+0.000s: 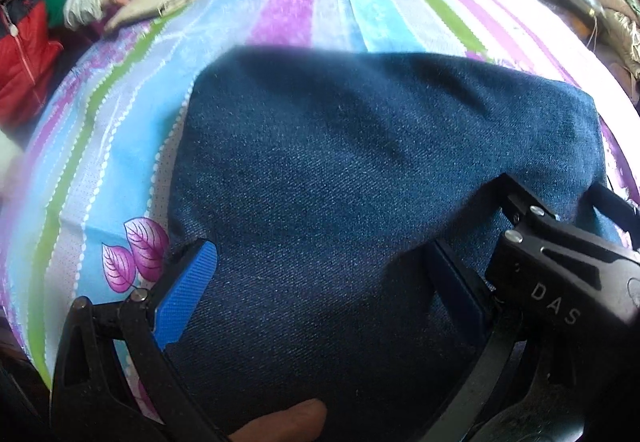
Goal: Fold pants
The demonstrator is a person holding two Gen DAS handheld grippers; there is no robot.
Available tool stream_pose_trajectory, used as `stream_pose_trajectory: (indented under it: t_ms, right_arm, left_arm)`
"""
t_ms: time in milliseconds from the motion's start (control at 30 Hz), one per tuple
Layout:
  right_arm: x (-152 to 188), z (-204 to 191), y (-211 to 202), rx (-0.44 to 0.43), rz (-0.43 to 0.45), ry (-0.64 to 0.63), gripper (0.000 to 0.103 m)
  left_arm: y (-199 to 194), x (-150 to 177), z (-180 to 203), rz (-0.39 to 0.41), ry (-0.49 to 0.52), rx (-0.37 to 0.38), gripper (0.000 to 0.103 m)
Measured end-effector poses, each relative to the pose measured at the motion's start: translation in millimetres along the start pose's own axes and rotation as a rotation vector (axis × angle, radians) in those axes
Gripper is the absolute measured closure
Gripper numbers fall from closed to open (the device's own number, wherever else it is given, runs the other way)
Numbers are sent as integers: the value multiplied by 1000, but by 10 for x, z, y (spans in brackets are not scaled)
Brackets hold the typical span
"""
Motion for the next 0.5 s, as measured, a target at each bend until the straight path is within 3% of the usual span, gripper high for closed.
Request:
stream_pose_trajectory:
  t_ms: [100, 200, 333, 500]
  right_arm:
    - [40, 40, -22, -36, 37, 15, 0]
    - [88, 85, -60, -81, 82, 25, 0]
    - [68, 63, -32, -87, -3, -30, 0]
    - [71, 37, -45, -98, -49, -39, 0]
  left_arm:
    - [13, 6, 16, -25, 40, 10, 0]
    - [-7, 35, 24, 7, 49, 21, 0]
    - [-25, 54, 15, 52, 9, 13, 0]
    - [-35, 64, 11, 85, -17, 2, 0]
Point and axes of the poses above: each gripper's, at about its wrist camera, not at the fingertips, and y roughly the way its jaws point, z to its right, x to its underside, the point moved 6 cm from there along y, roughly the way its jaws point, and after that the axes turned 14 degrees about -x, right-handed, at the moved point
